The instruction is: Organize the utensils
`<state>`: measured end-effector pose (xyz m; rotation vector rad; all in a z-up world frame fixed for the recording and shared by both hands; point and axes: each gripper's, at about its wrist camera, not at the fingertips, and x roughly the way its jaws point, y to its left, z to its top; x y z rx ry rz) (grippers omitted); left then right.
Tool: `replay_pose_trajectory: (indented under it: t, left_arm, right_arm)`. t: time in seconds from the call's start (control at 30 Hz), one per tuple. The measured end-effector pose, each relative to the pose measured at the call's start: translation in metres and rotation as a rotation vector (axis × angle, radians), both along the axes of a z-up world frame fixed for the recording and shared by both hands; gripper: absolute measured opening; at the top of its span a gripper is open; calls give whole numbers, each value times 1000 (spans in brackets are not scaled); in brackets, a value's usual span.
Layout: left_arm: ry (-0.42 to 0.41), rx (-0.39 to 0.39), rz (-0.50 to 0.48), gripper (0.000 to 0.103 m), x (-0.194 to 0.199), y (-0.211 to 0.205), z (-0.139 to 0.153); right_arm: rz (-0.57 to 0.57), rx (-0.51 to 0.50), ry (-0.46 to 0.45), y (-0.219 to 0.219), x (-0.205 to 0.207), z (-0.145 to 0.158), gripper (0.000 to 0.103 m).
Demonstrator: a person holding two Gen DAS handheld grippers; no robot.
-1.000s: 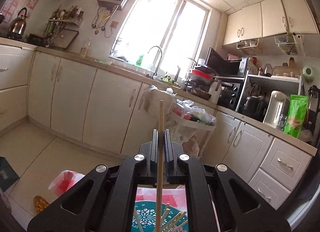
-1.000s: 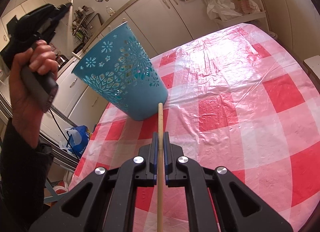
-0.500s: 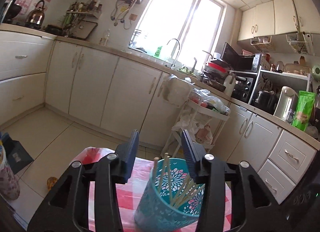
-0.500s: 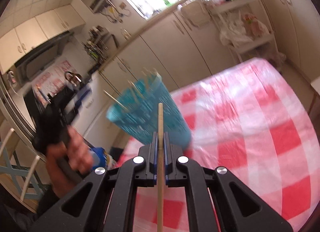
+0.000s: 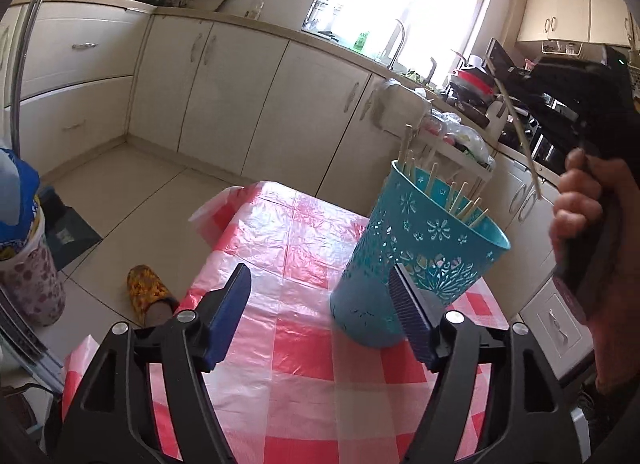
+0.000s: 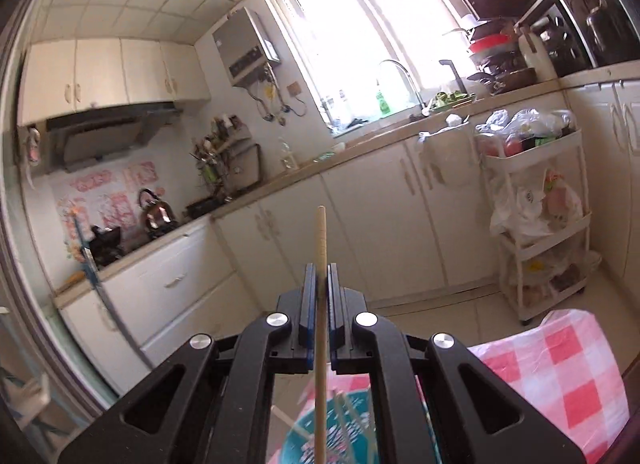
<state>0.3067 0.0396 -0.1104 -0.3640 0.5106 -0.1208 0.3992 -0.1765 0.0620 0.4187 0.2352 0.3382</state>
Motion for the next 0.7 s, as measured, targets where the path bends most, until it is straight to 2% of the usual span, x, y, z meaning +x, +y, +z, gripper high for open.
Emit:
replay_pose_trajectory:
  t: [0.13,0.27,0.33,0.43,0.53,0.57,0.6,0.7]
  left_arm:
    - [21,72,-6,78,-2,-6,3]
    - [29,118,5,83,-7,-11,12]
    - [45,122,7,83,-9,-13,15]
    - [57,135,18,86,-18,-13,22]
    - [57,167,22,90,-31,-16,32]
    - [54,176,22,92,-36,-18,36]
    - [51,188,22,93,-41,-20,40]
    - [43,215,14,95,-59,-27,53]
  right_arm:
    - [-26,-84,123,17,26,-25,6]
    - [7,-132,206,21,16,-48,6]
    - [27,-150,226,22,5,-55,12]
    - [54,-153,224,20,-24,-57,23]
    - [75,-139,215,13,-66,-55,45]
    - [82,-141,218,11,-83,-56,58]
    - [82,-148,220,10,-97,-56,66]
    - [76,-177,245,7,-139,-63,79]
